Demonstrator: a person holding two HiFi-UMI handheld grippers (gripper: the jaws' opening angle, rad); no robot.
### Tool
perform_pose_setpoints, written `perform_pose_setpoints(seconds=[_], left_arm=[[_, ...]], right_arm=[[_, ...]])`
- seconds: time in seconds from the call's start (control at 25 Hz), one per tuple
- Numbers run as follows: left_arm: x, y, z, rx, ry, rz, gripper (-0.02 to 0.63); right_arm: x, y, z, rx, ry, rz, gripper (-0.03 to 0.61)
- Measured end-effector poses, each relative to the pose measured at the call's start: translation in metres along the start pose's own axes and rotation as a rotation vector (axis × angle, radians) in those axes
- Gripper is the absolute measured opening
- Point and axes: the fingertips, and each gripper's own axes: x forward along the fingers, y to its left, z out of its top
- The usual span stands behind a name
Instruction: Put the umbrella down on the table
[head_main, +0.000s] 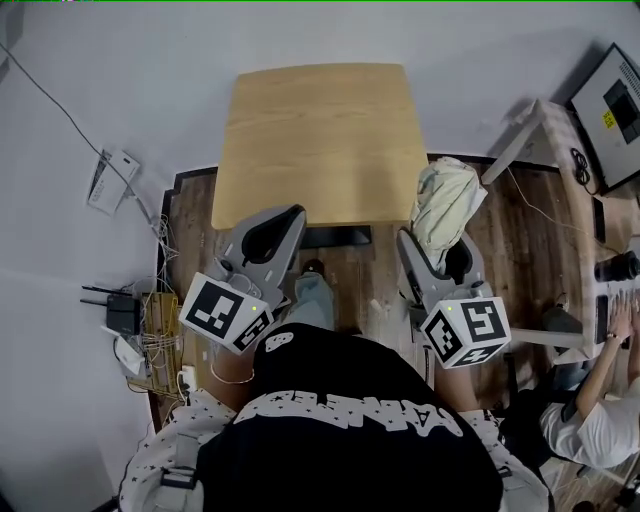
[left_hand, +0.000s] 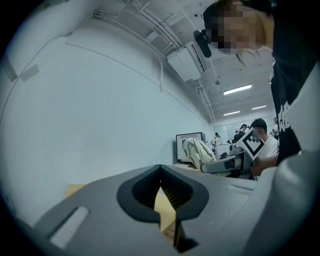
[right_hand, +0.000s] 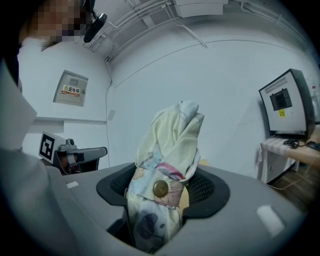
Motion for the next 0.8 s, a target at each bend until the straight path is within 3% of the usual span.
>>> perform_pose_setpoints(seconds=[0.8], left_arm=[[0.07,0.092,-0.01,-0.001,0.01,-0.059,-0.008]], right_arm=[[0.106,-0.01,0.012,-0.01,0.025,-0.063,0.302]])
